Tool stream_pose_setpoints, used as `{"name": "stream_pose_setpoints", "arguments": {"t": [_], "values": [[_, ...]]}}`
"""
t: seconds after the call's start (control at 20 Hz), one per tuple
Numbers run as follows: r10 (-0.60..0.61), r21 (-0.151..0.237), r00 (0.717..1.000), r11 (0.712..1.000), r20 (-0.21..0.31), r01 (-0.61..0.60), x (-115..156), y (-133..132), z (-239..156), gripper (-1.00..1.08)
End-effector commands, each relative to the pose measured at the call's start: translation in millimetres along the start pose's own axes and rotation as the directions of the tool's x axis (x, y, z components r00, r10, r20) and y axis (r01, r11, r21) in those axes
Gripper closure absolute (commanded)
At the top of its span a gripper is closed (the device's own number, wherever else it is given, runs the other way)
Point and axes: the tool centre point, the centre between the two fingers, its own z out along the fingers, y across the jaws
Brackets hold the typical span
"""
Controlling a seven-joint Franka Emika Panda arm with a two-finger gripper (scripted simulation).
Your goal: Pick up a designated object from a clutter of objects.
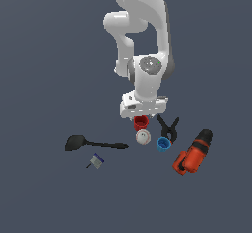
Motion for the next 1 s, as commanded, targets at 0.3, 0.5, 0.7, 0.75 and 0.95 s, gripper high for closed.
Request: {"name": "stream_pose_setpoints", "arguments": {"t": [0.3, 0.5, 0.7, 0.75, 0.95], "values": [[-0.001, 0.0, 1.0, 1.0, 0.0, 0.001, -0.9, -0.3, 8.7, -0.92], [-0.001, 0.0, 1.0, 1.0, 0.0, 0.001, -1.7, -0.5, 25.2, -0.92], [-0.002, 0.0, 1.0, 1.0, 0.0, 0.002, -2.0, -0.7, 42.9, -0.92], [-0.002, 0.0, 1.0, 1.0, 0.0, 0.002, -1.9, -0.7, 45.9, -0.92], [-0.002, 0.0, 1.0, 1.0, 0.0, 0.002, -1.6, -0.6, 52.2, -0.92]]}}
